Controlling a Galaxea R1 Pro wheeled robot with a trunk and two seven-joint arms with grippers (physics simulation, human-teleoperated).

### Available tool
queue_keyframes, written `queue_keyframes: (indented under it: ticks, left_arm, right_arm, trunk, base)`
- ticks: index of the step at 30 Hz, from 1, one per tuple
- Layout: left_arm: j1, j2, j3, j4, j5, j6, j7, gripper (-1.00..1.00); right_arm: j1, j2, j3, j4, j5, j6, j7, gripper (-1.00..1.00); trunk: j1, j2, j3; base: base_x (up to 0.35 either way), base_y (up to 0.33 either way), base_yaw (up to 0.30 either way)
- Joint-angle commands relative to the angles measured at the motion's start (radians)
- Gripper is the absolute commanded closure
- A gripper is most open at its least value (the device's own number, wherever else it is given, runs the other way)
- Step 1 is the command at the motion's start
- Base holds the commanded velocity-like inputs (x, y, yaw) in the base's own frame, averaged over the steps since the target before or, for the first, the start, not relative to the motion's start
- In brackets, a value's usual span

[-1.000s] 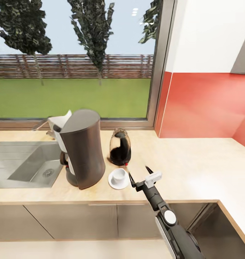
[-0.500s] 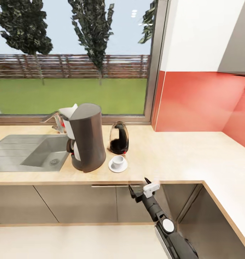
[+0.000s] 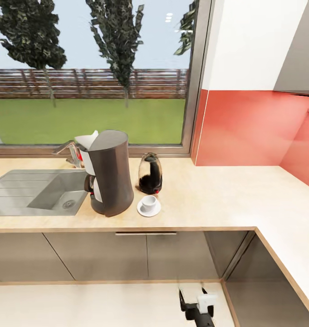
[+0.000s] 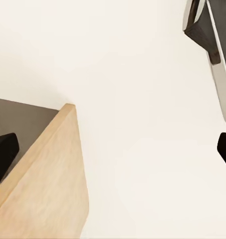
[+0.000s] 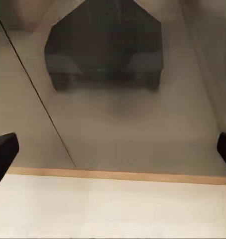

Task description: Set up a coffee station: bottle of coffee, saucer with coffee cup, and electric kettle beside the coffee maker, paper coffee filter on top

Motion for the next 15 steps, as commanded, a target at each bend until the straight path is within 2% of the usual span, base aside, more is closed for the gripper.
queue_keyframes:
  ticks: [1, 5, 7, 9, 15]
  left_arm:
    - [-0.001, -0.001, 0.003, -0.002, 0.001, -0.006, 0.001, -1.00]
    - [-0.002, -0.009, -0.004, -0.049, -0.002, -0.006, 0.001, -1.00]
    - [-0.001, -0.011, -0.004, -0.058, -0.002, -0.006, 0.001, -1.00]
    - [-0.001, -0.012, -0.005, -0.065, -0.002, -0.005, 0.001, -1.00]
    - [-0.001, -0.014, -0.003, -0.068, -0.003, -0.003, 0.002, -1.00]
  right_arm:
    - [-0.001, -0.001, 0.009, 0.049, -0.007, -0.005, -0.003, -1.00]
    - [0.000, -0.006, 0.010, 0.180, -0.003, 0.010, -0.003, -1.00]
    - [0.001, -0.007, 0.011, 0.197, -0.002, 0.045, -0.003, -1.00]
    - [0.008, -0.009, 0.011, 0.210, -0.002, 0.191, -0.004, -1.00]
    - [0.026, -0.009, 0.010, 0.215, -0.003, 0.708, -0.005, -1.00]
  trunk:
    - [0.001, -0.002, -0.002]
    - [0.001, -0.002, -0.002]
    - [0.001, -0.002, -0.002]
    - [0.001, -0.002, -0.002]
    - [0.001, -0.002, -0.002]
  base:
    - [0.000, 0.000, 0.000]
    - [0.000, 0.000, 0.000]
    - [0.000, 0.000, 0.000]
    - [0.000, 0.000, 0.000]
    - [0.000, 0.000, 0.000]
